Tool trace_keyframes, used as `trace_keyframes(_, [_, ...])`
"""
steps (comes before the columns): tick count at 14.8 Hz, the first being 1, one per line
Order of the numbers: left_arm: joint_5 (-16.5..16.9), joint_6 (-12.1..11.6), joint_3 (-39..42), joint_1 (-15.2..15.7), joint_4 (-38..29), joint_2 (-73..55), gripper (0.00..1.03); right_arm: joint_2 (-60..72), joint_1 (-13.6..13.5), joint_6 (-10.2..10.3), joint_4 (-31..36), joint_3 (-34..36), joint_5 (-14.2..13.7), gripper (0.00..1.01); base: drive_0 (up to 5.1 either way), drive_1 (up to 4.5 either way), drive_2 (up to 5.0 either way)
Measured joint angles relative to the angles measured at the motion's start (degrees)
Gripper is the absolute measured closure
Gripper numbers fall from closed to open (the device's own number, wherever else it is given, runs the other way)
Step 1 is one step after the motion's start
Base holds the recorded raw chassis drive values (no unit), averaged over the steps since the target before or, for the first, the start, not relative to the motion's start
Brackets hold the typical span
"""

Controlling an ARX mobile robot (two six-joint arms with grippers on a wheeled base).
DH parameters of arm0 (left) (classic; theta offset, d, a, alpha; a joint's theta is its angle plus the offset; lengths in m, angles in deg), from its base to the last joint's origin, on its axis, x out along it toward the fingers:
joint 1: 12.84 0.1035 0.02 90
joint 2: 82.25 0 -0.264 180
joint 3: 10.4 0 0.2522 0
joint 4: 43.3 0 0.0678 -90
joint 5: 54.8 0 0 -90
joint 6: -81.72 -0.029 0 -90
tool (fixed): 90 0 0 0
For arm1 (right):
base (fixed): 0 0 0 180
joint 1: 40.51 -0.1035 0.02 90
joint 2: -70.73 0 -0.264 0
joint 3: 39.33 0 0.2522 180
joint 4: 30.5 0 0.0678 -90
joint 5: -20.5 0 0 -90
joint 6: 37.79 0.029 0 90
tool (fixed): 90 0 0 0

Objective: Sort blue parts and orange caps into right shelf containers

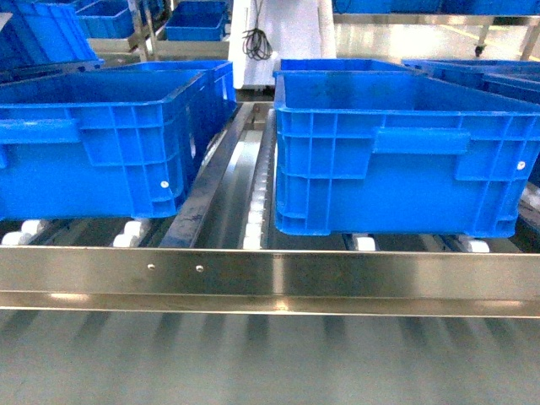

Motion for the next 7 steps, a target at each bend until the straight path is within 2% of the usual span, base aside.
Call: trace_keyframes(7, [0.0, 0.0, 0.0, 0.0, 0.0, 0.0, 0.05, 0.0, 0.0, 0.0, 0.0, 0.0, 0.0, 0.03, 0.0, 0.0, 0.0])
